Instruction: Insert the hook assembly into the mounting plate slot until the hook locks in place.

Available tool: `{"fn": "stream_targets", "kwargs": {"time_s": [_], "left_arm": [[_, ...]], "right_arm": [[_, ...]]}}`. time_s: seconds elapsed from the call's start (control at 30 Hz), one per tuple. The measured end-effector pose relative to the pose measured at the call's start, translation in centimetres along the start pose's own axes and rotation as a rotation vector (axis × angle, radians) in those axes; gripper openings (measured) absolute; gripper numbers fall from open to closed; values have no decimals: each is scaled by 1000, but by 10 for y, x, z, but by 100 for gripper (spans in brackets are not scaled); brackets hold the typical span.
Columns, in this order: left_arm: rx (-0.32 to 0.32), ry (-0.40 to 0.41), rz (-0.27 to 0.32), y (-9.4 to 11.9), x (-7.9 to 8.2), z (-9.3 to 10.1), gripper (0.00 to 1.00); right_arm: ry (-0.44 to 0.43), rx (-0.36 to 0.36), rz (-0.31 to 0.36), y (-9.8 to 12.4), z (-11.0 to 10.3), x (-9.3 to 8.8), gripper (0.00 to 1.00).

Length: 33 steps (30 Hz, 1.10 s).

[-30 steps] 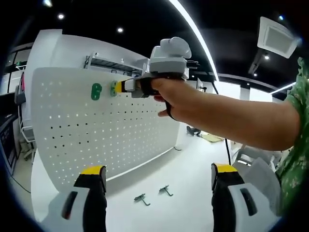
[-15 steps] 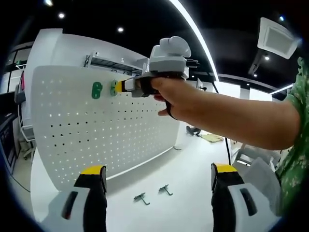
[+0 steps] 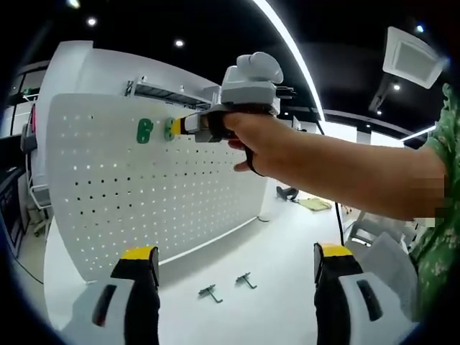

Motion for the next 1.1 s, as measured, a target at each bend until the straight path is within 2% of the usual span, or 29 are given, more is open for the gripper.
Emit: {"fn": "stream_targets", "kwargs": {"time_s": [0.7,0.8,1.1], "left_arm": [[4,10,5,4,-4,-3,91],[8,12,7,5,-4,-5,91],[7,15,3,4,-6,-5,90]], "right_arm": [[0,-8,-6,-5,-1,-4,1],[22,-17,-7,-5,-1,-3,1],[9,-8,-2,-5,0,0,2]]}}
Point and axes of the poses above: the point that each gripper's makers call its tool centre point, and the gripper's own axes: y roughly backward along the fingers, z roughly to its right, x roughly out of its top, the point moved 4 cm from there along y, roughly backward along the fingers, and after that the axes turned 14 degrees about -z, right-handed, at the moved point
